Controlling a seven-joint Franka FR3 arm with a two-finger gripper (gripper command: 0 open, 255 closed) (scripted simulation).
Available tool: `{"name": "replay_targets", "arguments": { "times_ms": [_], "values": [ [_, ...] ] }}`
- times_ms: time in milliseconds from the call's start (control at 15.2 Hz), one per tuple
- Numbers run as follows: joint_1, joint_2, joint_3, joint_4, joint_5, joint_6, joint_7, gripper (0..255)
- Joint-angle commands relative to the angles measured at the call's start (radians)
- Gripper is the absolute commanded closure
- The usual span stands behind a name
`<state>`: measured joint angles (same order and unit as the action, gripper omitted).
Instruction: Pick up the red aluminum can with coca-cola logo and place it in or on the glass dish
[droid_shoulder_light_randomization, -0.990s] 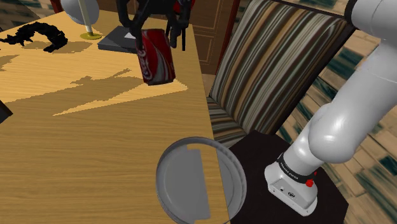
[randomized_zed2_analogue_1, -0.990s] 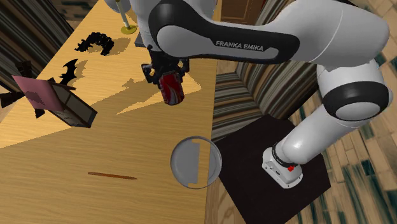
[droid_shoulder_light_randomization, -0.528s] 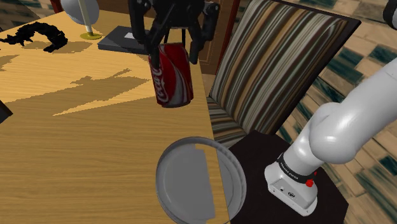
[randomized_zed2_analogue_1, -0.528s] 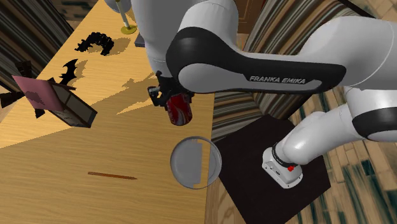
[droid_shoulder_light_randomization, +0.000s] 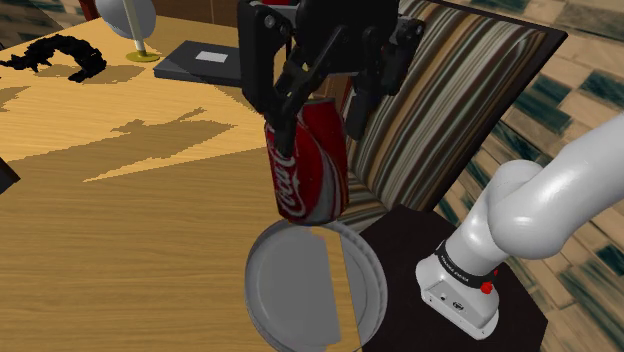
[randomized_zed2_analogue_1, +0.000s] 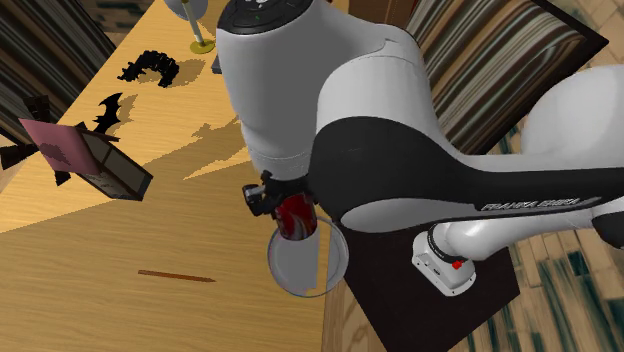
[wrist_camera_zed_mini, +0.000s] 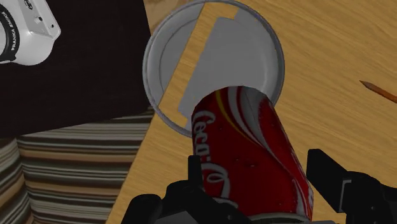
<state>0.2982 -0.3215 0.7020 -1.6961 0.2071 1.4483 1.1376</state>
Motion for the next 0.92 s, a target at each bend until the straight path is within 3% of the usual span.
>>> {"name": "replay_targets", "arguments": {
  "times_ms": [0,132,858],
  "values": [
    [0.016,-0.026,0.017,0.0,0.022,-0.016,0.036,255],
    [0.03,-0.045,0.033,-0.001,0.038,-0.025,0.066,255],
    [0.05,-0.105,0.029,-0.196,0.073,0.117,0.035,255]
  ]
}}
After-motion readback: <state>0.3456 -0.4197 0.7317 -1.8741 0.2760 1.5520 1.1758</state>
